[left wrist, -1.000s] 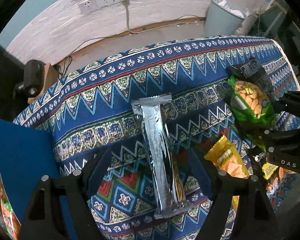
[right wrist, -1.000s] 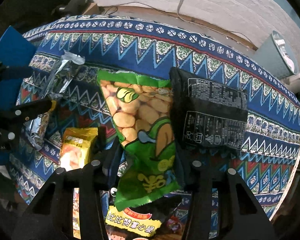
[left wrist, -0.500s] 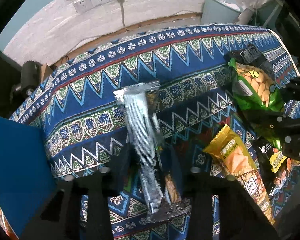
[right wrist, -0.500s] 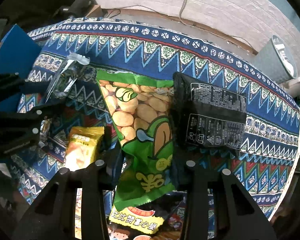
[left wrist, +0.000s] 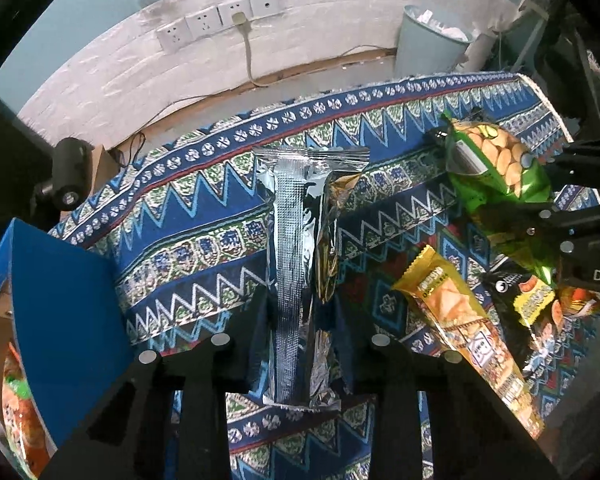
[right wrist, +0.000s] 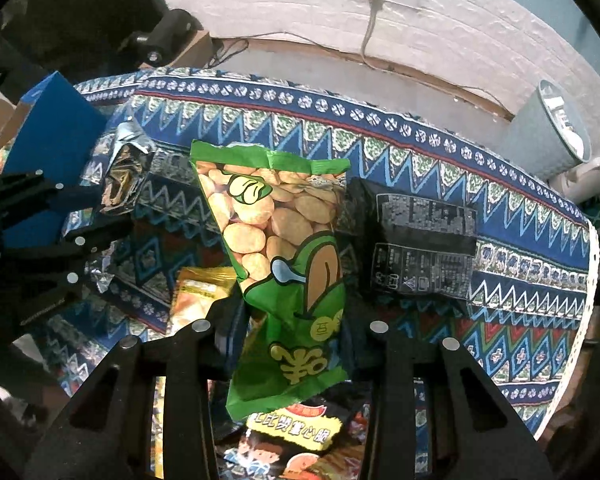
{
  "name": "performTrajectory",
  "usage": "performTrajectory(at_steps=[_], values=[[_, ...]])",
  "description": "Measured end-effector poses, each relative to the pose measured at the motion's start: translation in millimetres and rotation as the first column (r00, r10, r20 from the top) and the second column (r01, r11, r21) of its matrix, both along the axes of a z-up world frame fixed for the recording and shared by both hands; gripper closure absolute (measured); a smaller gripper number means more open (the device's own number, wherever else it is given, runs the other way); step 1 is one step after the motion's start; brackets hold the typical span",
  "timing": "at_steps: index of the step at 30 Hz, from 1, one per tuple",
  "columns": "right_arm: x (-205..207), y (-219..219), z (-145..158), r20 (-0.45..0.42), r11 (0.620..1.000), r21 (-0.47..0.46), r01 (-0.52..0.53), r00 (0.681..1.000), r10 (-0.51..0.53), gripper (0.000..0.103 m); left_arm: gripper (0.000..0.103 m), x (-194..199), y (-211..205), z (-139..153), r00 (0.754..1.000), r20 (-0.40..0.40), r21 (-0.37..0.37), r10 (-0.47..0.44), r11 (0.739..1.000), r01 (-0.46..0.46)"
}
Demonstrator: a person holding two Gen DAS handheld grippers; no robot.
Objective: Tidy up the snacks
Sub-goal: 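Lift both packets and carry them over the cardboard box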
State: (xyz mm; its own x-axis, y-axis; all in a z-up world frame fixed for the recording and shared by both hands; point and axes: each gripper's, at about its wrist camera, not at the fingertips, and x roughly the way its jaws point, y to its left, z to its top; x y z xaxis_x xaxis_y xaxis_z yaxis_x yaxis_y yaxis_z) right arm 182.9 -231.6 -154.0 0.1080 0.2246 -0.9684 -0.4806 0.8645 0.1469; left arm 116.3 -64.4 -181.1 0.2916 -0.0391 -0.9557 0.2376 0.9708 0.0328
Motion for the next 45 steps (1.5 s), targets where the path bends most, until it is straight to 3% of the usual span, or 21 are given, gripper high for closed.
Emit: performTrajectory(at_steps=[27,45], values=[[-34.4,31.8,79.4,0.104,0.996,0.072,-0.045,0.994,0.037,0.067,0.072,-53.2,43.9,88.9,0.979,0.201,0.062,0.018,0.998,-0.031],[-55.5,77.2,129.4,0.167,0.978,0.152,-0.143,0.979,0.117,0.067,0.072,-87.3,84.9,119.2,0.964,0.253,0.060,0.080,0.993,-0.098]])
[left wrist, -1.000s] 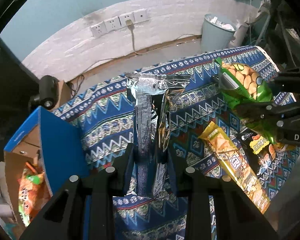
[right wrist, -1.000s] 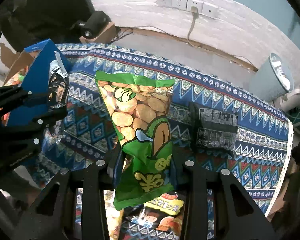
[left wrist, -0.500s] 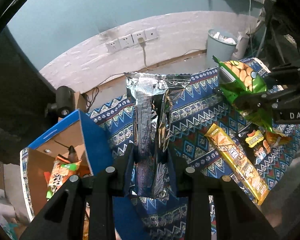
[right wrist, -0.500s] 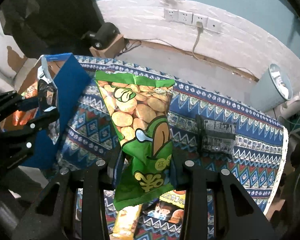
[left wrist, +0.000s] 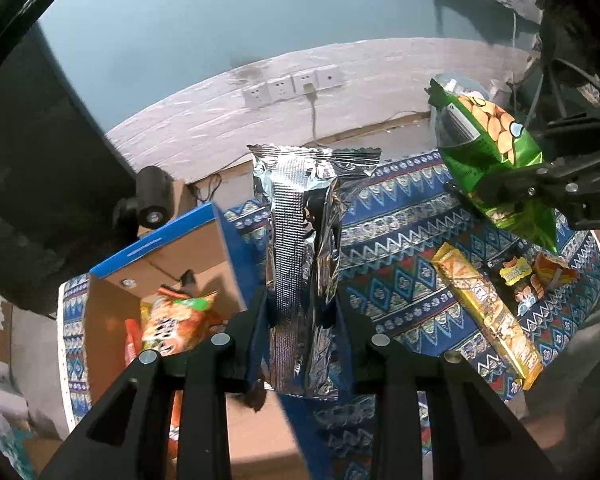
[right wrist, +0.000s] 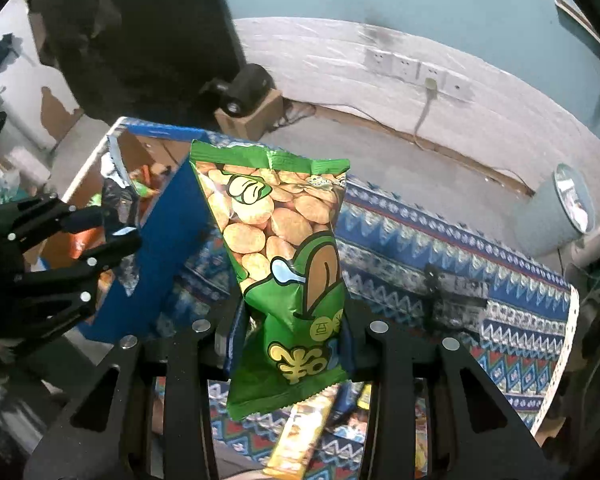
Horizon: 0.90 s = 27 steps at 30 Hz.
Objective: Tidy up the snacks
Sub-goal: 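Lift both packets and carry them over the cardboard box, then open both grippers to drop the packets into the box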
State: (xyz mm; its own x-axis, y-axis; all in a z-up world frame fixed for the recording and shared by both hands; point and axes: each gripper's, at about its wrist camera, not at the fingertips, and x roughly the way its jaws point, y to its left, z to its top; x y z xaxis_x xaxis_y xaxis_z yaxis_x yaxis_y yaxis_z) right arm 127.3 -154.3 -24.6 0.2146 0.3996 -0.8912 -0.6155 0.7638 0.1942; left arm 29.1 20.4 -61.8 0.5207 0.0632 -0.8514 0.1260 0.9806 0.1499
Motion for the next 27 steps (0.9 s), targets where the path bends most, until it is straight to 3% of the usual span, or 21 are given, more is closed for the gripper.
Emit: performTrajectory(at_steps=[16,27], values=[[-15.6,105.0,22.5,0.005,0.986,0.060,-0.153,0.988,0.153,0.066,0.072,-26.4,93.6,25.2,0.988,0.020,0.003,0.156,0.988,-0.156],[-36.5,179.6,7.5,-0.051,0.966,0.063,-0.250,0.966,0.254,0.066,0.072,-41.9,152.5,10.5,0.966,-0.015,0.007,0.257,0.966,-0.257]])
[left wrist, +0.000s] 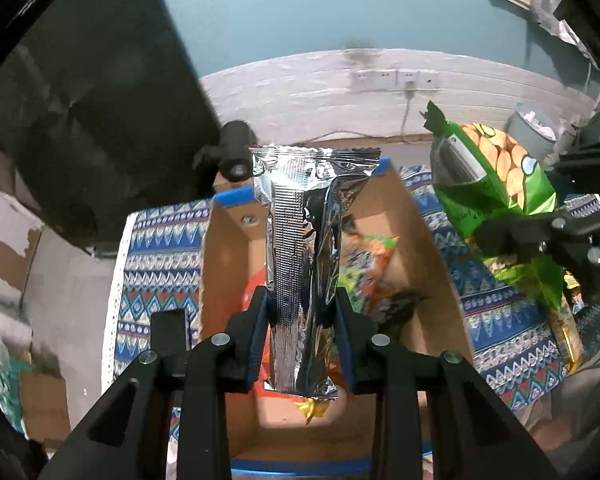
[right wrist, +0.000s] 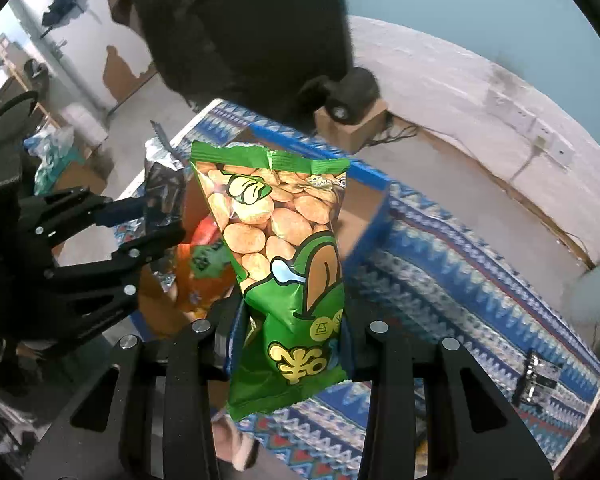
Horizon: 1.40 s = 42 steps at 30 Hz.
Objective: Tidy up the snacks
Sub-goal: 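Open both grippers to drop the packets into the box, then move both grippers back over the snacks on the tablecloth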
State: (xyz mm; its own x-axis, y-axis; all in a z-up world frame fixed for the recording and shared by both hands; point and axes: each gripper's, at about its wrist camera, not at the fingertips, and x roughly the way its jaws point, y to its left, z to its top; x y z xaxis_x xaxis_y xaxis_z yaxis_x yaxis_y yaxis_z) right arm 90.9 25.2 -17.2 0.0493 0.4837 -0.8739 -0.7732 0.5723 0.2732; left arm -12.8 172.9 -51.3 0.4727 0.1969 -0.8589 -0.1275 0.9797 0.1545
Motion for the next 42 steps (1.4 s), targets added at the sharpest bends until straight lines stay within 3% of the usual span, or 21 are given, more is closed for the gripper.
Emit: performTrajectory(at_steps=[5,17,19,21,23,31,35,41,42], values=[[-13.0,26.4,-14.8,-0.026,0.999,-0.019,-0.039,0.999,0.038,0.066,0.072,-10.1,20.2,-14.1,0.999,-0.032,0.005,0.033,0.999,-0.032],[-37.2,49.3,-39.9,-0.081,0.994,-0.050,-0.097,0.992,0.093,0.061,0.071,-19.2,43.2,-41.1,0.993,-0.092,-0.076,0.075,0.994,-0.082],[-37.8,45.7,-37.1,-0.074,0.995,-0.040,-0.091,0.993,0.087,0.054,0.066,-20.1,41.9,-38.9,0.993,-0.089,-0.073,0.075,0.994,-0.082],[-35.6,39.5,-32.7,-0.060,0.997,-0.032,-0.072,0.996,0.070,0.046,0.039,-20.3,40.9,-35.5,0.994,-0.077,-0.064,0.082,0.994,-0.087],[-32.6,33.7,-30.0,-0.057,0.998,-0.024,-0.060,0.997,0.058,0.045,0.032,-21.4,39.5,-29.8,0.994,-0.052,-0.049,0.093,0.994,-0.095],[-24.4,6.7,-20.3,-0.033,1.000,-0.022,-0.011,0.999,0.010,0.045,0.032,-15.2,15.0,-18.8,0.997,-0.052,-0.038,0.063,0.997,-0.065],[-21.2,-14.4,-19.2,-0.010,0.999,-0.043,0.014,1.000,-0.014,0.040,0.026,-11.2,-8.4,-9.6,0.999,-0.029,-0.026,0.022,0.999,-0.022],[-13.8,-54.9,-15.1,0.008,0.996,-0.055,0.066,0.998,-0.066,0.039,0.025,0.1,-51.1,-0.6,0.998,-0.027,-0.022,-0.053,0.998,0.053],[-11.9,-61.8,-14.3,0.019,0.995,-0.059,0.078,0.997,-0.077,0.037,0.021,1.8,-57.1,0.2,0.998,-0.027,-0.022,-0.062,0.998,0.062]])
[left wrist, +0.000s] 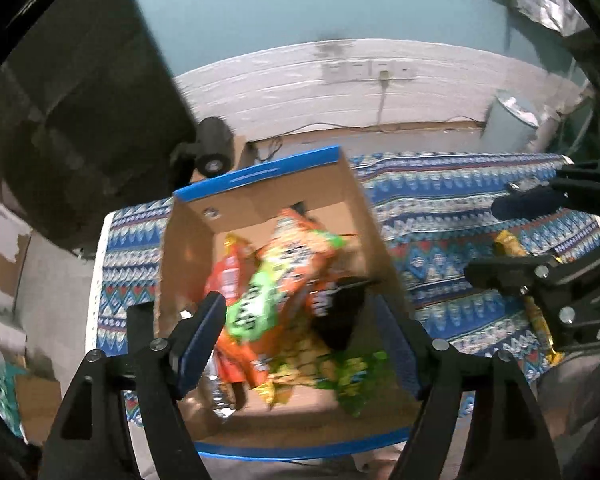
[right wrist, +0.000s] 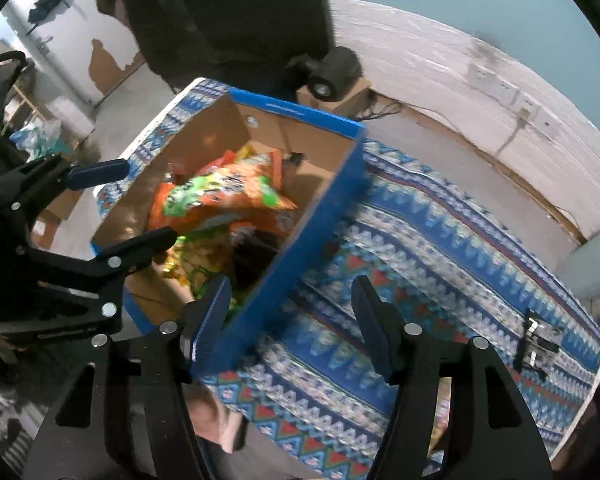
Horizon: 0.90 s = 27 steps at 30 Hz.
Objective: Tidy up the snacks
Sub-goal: 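Move both grippers back over the snacks on the tablecloth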
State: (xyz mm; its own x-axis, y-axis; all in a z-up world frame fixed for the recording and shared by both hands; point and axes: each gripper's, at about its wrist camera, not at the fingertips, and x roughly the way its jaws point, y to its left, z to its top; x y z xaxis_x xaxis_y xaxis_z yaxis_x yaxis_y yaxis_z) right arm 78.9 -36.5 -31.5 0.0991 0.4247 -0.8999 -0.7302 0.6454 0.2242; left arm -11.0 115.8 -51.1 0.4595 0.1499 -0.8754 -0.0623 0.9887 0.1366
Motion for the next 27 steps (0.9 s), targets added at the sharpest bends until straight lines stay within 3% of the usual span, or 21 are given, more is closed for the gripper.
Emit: performTrajectory(at_steps=[2,17,27], values=[[5.2,-17.3,-0.5,0.015,0.999,-0.010,0.033,0.999,-0.032,0.032,0.017,3.8,-15.5,0.9,1.000,0.004,0.003,-0.010,1.000,0.010],[39.5,-157.8,-21.7,-0.001,0.966,-0.065,0.248,0.969,-0.249,0.032,0.017,34.1,-120.7,-18.0,0.985,-0.077,-0.029,-0.153,0.988,0.151],[37.1,-217.7,-59.9,-0.037,0.956,-0.155,0.250,0.965,-0.258,0.032,0.017,54.2,-172.3,-51.6,0.966,-0.156,-0.088,-0.205,0.977,0.193]])
